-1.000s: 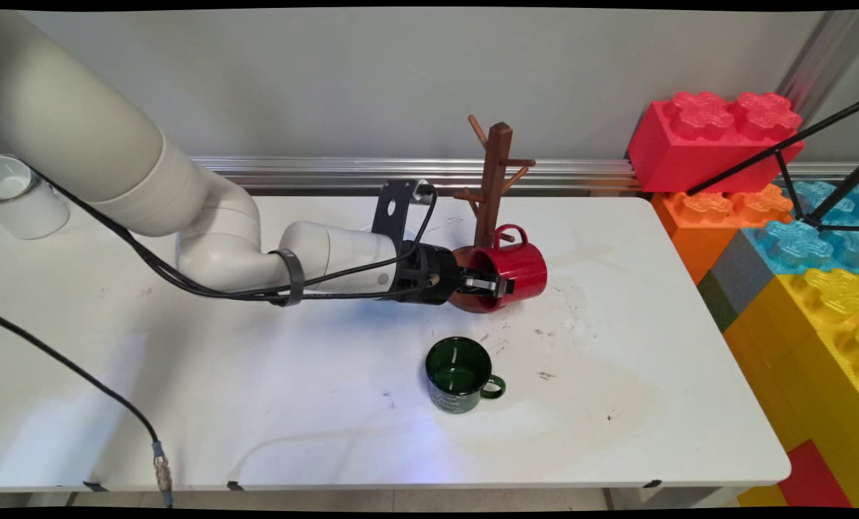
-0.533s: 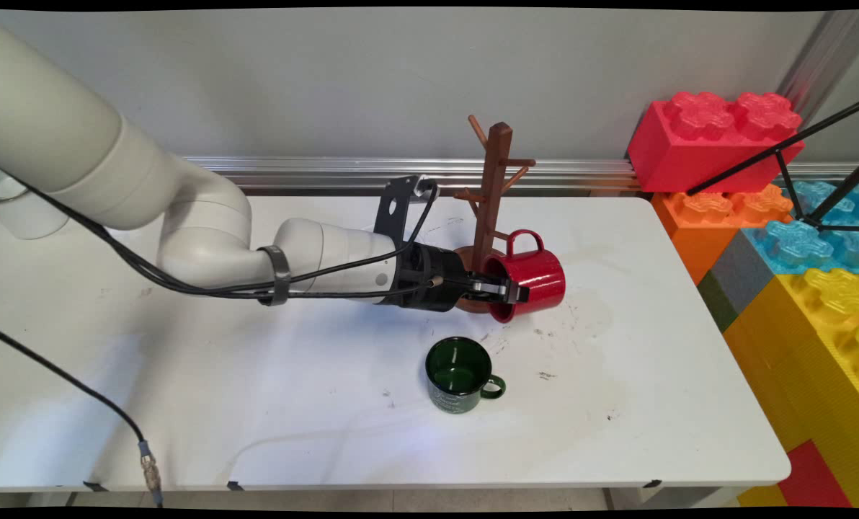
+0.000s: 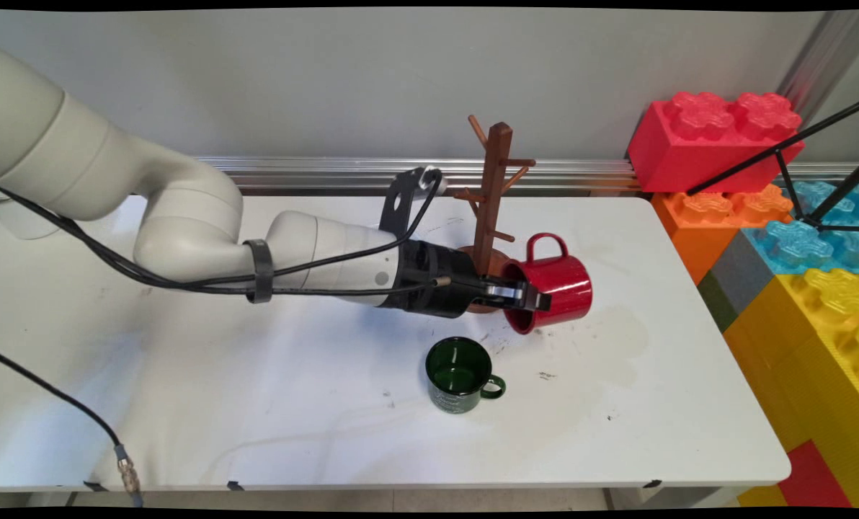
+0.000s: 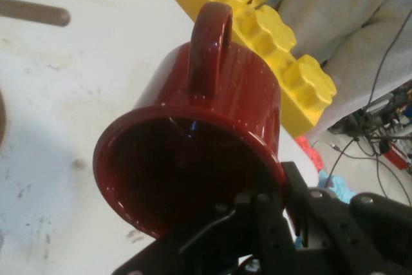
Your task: Place the picked object on the table
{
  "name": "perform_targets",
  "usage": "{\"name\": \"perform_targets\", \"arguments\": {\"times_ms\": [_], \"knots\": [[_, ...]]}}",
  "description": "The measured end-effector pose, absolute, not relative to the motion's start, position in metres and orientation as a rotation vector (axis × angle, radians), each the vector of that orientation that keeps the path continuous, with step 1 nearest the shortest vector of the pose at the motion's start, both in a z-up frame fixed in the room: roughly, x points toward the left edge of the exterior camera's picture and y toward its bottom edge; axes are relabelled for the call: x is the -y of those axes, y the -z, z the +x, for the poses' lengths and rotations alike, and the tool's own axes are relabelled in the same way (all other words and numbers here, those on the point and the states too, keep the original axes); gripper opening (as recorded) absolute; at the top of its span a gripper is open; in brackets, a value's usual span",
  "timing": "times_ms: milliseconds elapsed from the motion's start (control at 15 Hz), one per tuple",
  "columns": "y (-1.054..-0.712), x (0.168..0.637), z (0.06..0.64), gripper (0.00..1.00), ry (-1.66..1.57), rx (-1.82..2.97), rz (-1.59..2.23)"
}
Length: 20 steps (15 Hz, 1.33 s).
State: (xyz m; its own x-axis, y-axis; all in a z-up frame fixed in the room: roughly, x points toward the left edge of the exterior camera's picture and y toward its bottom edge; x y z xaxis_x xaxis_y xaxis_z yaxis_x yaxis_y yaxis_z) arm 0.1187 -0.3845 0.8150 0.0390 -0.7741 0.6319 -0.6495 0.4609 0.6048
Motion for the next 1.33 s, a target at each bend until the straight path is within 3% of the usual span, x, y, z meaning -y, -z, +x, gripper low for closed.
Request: {"name": "perform_targets", "arguments": {"times_ms": [800,1333], "knots": [[-0.888,0.383,0.097,0.0,0.169,1.705,1.305],[-0.915,0.38,0.089,0.0,0.099,1.86,1.31]]}}
